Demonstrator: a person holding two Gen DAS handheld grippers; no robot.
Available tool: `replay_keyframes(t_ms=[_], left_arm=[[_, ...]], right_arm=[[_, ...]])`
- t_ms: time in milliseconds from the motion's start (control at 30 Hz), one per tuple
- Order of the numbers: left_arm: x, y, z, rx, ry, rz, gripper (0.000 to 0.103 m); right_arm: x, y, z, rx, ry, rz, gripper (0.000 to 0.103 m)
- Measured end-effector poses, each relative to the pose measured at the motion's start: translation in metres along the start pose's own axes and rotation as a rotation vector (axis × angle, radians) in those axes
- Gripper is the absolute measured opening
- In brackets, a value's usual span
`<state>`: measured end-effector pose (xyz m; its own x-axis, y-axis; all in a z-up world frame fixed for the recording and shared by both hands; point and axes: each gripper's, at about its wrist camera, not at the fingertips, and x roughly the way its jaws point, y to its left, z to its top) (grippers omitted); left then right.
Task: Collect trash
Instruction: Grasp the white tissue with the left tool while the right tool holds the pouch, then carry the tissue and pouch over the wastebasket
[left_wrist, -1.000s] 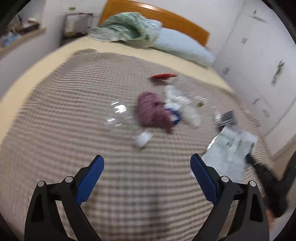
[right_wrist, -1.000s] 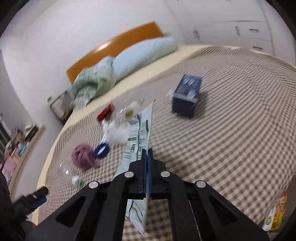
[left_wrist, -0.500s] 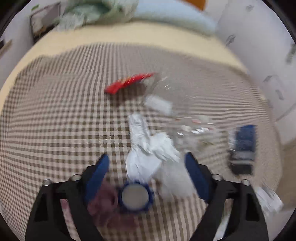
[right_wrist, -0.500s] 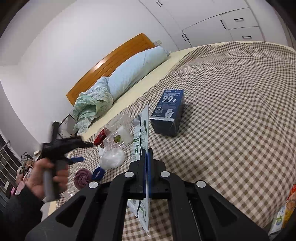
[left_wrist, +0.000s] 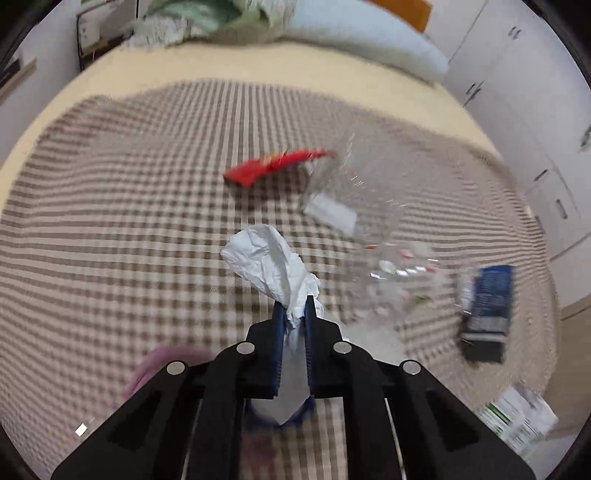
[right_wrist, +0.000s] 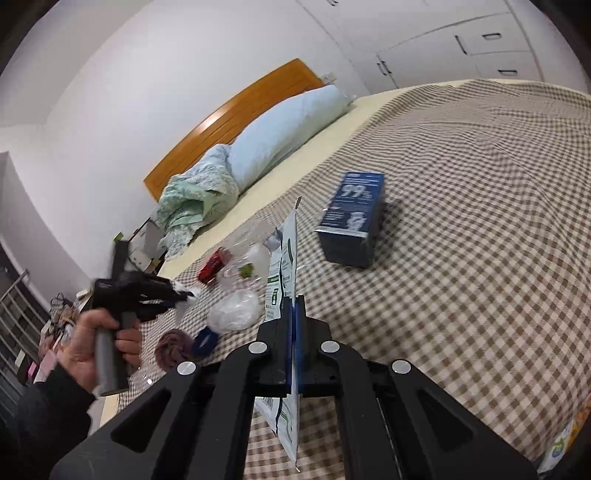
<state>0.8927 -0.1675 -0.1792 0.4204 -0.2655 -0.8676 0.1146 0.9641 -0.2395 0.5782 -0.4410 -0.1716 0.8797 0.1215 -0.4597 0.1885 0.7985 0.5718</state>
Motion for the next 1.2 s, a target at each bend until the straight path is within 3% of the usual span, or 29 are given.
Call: replay_keyframes(t_ms=[200, 367, 500, 600, 700, 800, 900, 1200], left_arm=[[-0.104, -0.028, -0.053, 0.074, -0.100, -0.085, 0.007], [-0.173, -0.073, -0.128, 0.186, -0.154, -0.191, 0.007], [-0.194, -0.123, -0.206, 0.271, -0.118, -0.314, 0.007], [-0.189, -0.174, -0.273, 0.366, -0.065, -0.400, 0.007], [-0.169, -0.223, -0.332, 0.456, -0.001, -0.438, 0.008], [-0.132, -0.259, -0.370, 0.492, 0.093, -0.440, 0.007], [-0.098, -0.288, -0.401, 0.542, 0.156, -0.414, 0.007], [-0.015, -0.331, -0.445, 0.604, 0.285, -0.327, 0.008]], right_arm=[[-0.036, 0.018, 0.002, 0.009, -0.047, 0.112, 0.001], [-0.126, 0.001, 0.013, 0.018, -0.117, 0.082, 0.001], [-0.216, -0.035, 0.015, -0.089, -0.156, -0.074, 0.001], [-0.279, -0.087, 0.016, -0.133, -0.168, -0.253, 0.001], [-0.317, -0.155, 0.006, -0.115, -0.111, -0.411, 0.001], [-0.318, -0.205, -0.013, -0.095, -0.037, -0.494, 0.001], [-0.289, -0.255, -0.038, -0.055, 0.060, -0.529, 0.001], [-0.131, -0.389, -0.114, 0.064, 0.359, -0.506, 0.001]])
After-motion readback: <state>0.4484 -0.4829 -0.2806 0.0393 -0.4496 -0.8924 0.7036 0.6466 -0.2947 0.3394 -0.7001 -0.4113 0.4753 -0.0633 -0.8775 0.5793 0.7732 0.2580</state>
